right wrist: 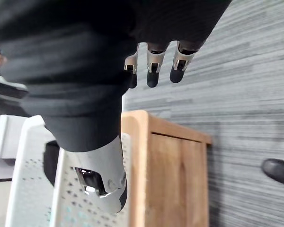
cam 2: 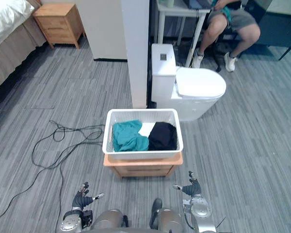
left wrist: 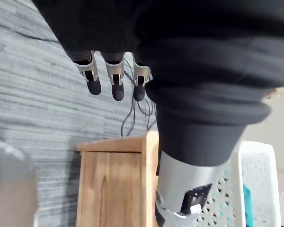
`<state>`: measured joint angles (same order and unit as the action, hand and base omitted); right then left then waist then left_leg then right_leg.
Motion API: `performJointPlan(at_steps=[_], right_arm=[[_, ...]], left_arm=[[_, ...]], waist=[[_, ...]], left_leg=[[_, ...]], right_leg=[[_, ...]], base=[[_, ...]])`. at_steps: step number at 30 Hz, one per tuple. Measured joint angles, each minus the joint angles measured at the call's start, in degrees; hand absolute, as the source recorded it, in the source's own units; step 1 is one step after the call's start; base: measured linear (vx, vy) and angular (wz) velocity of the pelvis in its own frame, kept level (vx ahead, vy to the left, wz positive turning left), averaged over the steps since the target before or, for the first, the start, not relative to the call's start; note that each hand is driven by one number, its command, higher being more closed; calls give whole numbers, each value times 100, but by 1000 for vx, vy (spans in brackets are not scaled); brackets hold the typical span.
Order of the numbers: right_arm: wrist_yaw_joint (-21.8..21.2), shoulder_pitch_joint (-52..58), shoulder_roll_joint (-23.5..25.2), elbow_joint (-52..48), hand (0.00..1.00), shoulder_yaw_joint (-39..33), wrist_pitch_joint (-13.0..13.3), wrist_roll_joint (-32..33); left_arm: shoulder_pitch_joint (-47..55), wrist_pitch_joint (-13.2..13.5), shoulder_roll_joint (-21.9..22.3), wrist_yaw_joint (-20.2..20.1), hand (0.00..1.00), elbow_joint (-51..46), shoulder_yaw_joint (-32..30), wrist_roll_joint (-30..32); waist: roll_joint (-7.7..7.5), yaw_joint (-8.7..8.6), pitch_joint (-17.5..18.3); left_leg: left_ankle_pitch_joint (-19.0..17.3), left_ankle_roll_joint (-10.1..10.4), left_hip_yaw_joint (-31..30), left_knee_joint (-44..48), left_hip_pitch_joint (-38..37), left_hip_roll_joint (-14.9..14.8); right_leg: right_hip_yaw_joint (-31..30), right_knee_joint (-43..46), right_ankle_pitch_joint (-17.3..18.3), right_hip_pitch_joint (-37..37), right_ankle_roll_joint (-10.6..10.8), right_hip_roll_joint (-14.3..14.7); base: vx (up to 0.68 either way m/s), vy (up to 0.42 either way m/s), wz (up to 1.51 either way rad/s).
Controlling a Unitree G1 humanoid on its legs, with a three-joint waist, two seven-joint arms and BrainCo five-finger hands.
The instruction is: Pick up the laundry basket with both hands and put the clothes into the washing machine.
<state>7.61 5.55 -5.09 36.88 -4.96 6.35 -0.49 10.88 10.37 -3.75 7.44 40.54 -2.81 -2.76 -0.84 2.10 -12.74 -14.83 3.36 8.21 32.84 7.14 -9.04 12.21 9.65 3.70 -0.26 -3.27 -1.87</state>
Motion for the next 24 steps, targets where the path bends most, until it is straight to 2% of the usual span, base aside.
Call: performJointPlan(at_steps=[1, 2, 5, 8, 10, 17, 21, 24], right_arm=[[0, 30, -14, -2, 0, -85, 0, 0], [6, 58, -80, 7, 0, -192, 0, -1], [22, 180, -75, 54, 0, -222, -20, 1], [22, 147, -97, 44, 0, -239, -18, -4], [24, 105, -99, -18, 0, -251, -18, -4], [132, -65, -303, -311, 0, -353, -13, 71], [233, -342, -359, -311, 0, -290, -17, 127], [309, -895, -469, -268, 0, -28, -17, 227]], left_arm=[[-27, 3, 7, 0, 0, 1, 1, -5], [-51, 4, 53, 2, 0, 6, 0, -8], [-61, 7, -59, 4, 0, 53, -7, -169], [-28, 8, -180, -5, 0, -60, -86, -351], [43, 10, -214, -9, 0, -247, -228, -442], [43, 19, -449, 2, 0, -872, -443, -684], [-253, 16, -445, 44, 0, -868, -325, -685], [-755, 18, -444, 192, 0, -728, 16, -899]], waist=[[71, -2, 37], [271, -23, 100], [134, -22, 155], [97, -38, 207], [95, -55, 208], [80, -115, 269], [81, -126, 282], [87, -123, 267]], left_leg=[[271, 180, -148, -981, -107, 19], [909, 192, -296, -1700, -136, -70], [986, 47, -193, -2106, -476, 185], [1145, -67, -82, -2617, -716, 423], [1167, -95, -44, -2709, -765, 470], [1202, -112, 53, -3025, -1005, 557], [1245, -108, 53, -3123, -1017, 550], [1449, -99, 73, -3388, -936, 550]], right_leg=[[-41, -15, 22, 6, 117, -8], [-74, -43, 68, 30, 223, 114], [-189, -262, 27, 215, 432, -124], [-296, -413, -19, 237, 572, -287], [-329, -481, -43, 256, 611, -319], [-431, -702, -81, 358, 658, -315], [-430, -782, -115, 392, 638, -284], [-452, -792, -202, 185, 601, -256]], base=[[135, 115, -25], [171, 165, -19], [146, 154, -5], [72, 103, -8], [42, 55, -10], [42, 14, -8], [24, 0, 0], [-26, -8, -4]])
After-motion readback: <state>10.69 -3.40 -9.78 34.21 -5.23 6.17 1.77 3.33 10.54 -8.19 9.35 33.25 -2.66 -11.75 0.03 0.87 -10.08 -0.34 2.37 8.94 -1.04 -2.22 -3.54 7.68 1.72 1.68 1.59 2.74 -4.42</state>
